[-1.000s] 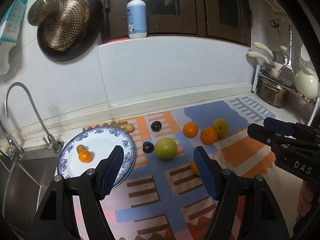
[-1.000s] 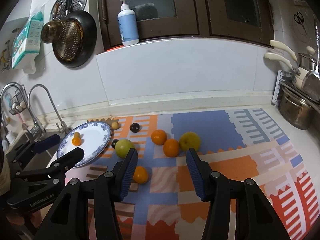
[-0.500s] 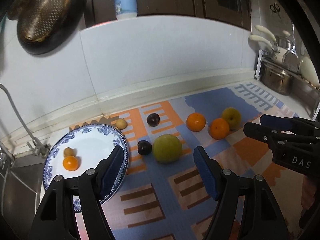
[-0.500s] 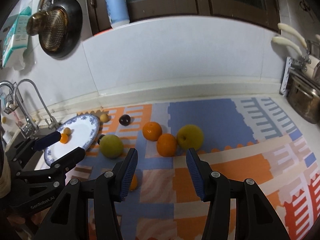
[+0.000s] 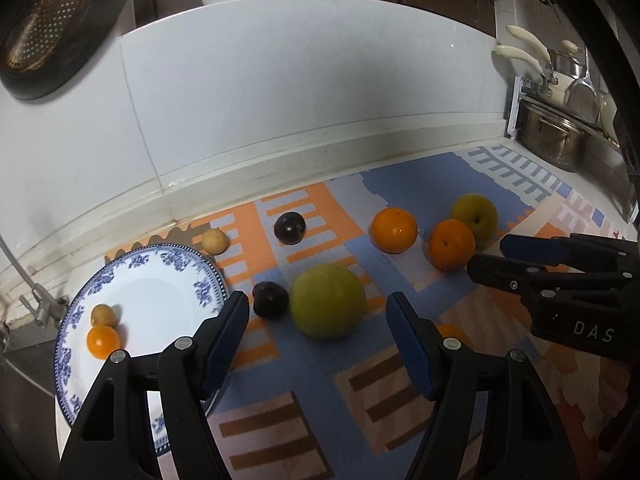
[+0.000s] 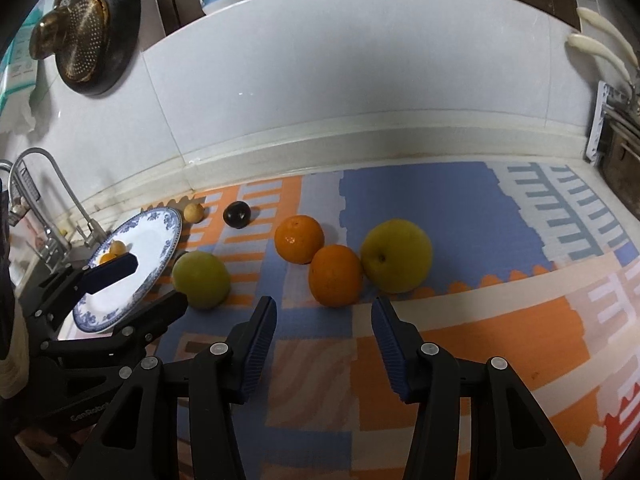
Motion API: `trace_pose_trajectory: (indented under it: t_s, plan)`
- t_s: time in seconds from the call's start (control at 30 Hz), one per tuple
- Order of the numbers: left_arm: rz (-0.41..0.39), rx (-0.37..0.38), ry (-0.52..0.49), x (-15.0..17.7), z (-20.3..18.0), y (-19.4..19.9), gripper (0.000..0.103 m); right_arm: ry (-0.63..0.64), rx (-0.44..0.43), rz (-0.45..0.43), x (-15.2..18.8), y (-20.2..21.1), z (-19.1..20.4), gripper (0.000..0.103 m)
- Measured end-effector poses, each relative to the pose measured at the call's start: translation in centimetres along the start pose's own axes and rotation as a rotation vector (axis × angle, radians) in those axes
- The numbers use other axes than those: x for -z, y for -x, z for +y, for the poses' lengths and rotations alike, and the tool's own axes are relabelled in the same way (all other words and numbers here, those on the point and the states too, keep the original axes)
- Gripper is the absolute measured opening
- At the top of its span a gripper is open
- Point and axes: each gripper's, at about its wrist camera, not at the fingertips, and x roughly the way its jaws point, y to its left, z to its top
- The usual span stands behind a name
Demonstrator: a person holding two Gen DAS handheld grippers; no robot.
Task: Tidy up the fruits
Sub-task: 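Move both grippers back toward the remaining fruits on the mat, then grasp the large green fruit with the left gripper while the right gripper grasps an orange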
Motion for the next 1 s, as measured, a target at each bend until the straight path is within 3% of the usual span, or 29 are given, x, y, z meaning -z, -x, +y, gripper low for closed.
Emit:
trace_pose_trajectory:
  t_s: [0.57,1.0]
  plan:
    - [0.063,0.045,-0.025,-0.1,-0.2,-2.8,0.053,-0.052,-0.022,0.051,-0.6,-3.4,-1.1,0.042]
    - [0.082,0.055,-0.016,-0.2,0.0,-3.5,0.048,-0.090,-0.037,0.058,-0.9,-4.4,-1.4,0.039]
